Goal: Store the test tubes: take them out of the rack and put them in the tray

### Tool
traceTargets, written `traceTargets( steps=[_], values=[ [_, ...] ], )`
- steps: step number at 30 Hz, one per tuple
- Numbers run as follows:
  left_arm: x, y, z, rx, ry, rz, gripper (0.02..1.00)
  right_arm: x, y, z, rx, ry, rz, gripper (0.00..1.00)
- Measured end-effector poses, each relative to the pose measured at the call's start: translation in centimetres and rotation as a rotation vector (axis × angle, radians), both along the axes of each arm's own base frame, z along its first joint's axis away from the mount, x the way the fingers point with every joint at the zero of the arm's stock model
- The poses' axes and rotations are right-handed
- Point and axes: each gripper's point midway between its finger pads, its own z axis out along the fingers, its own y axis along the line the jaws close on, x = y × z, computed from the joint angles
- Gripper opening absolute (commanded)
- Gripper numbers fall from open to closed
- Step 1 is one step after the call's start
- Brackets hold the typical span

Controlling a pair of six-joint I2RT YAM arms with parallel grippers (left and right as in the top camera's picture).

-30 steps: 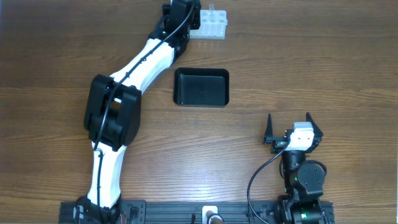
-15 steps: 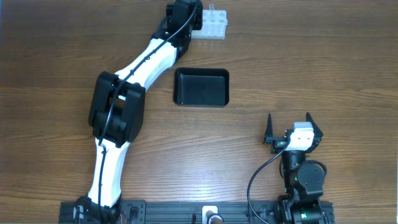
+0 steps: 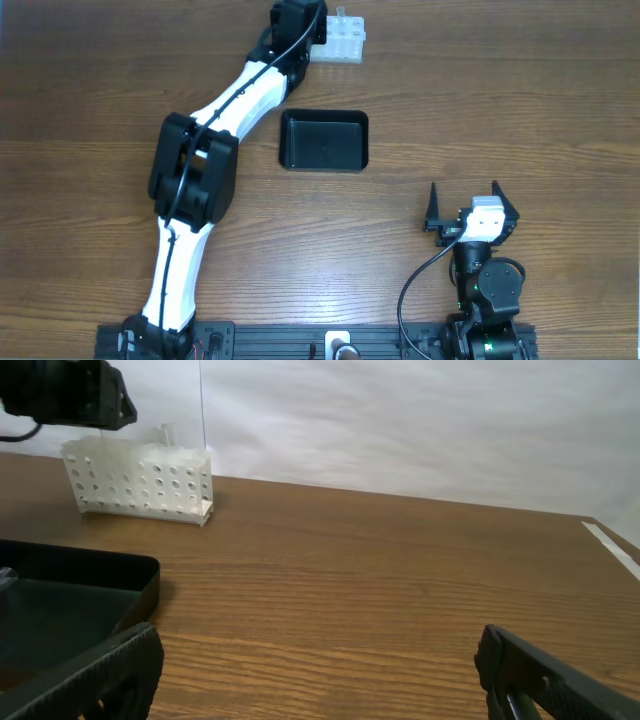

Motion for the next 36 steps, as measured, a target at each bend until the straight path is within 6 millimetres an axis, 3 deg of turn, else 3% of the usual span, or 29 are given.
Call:
traceTargets(
  steps=[5,9,11,14,17,36],
  values=[
    [0.1,-0.1,-1.5,0.009,0.021,0.0,0.459,0.0,0.0,0.0,0.0,0.0,0.0,0.991],
    [0.1,0.0,-1.7,0.01,0.023,0.001,0.402,0.0,0.0,0.0,0.0,0.0,0.0,0.991],
    [0.1,-0.1,-1.7,0.009,0.023,0.0,0.345,0.0,0.0,0.0,0.0,0.0,0.0,0.991],
    [0.1,0.0,-1.6,0.01,0.022,0.0,0.18,0.0,0.0,0.0,0.0,0.0,0.0,0.991],
    [0.2,0.0,-1.7,0.012,0.023,-0.001,0.112,0.0,0.0,0.0,0.0,0.0,0.0,0.991],
    [0.3,0.0,-1.5,0.013,0.014,-0.002,0.04,0.0,0.0,0.0,-0.001,0.0,0.0,0.993]
  ],
)
